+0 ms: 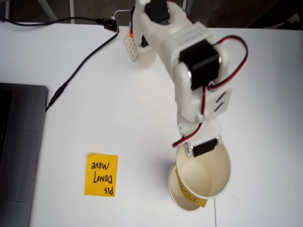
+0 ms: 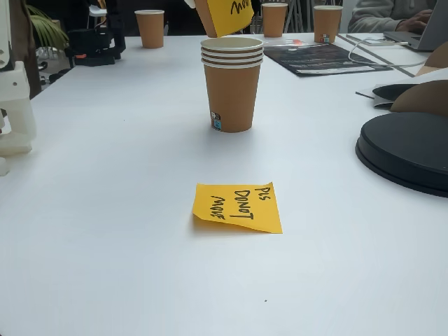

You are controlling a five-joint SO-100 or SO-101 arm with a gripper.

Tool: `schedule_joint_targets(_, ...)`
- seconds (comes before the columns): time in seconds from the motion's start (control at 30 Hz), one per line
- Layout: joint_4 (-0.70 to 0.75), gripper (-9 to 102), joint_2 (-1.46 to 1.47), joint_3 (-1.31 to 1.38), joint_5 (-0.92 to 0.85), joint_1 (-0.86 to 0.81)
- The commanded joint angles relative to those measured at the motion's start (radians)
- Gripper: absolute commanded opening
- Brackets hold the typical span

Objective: Pickup cup and make a pile of cup.

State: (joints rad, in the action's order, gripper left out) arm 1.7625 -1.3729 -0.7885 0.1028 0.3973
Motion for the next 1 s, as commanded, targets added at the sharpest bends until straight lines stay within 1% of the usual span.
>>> schedule_joint_targets(0.0,0.008,-7,0.0,0.003,0.005,-0.012)
schedule_joint_targets(0.3,0.008,-4,0.02,0.003,0.003,-0.012)
schedule_joint_targets(0.37,0.008,0,0.02,0.003,0.003,-0.012)
schedule_joint_targets(0.57,0.008,18,0.02,0.003,0.005,-0.014)
schedule_joint_targets(0.7,0.008,27,0.02,0.003,0.005,-0.014)
schedule_joint_targets(0.8,0.008,30,0.018,0.003,0.005,-0.014)
schedule_joint_targets(0.9,0.008,30,0.006,-0.002,0.005,-0.023)
schedule_joint_targets(0.97,0.008,30,-0.003,-0.031,0.005,-0.06)
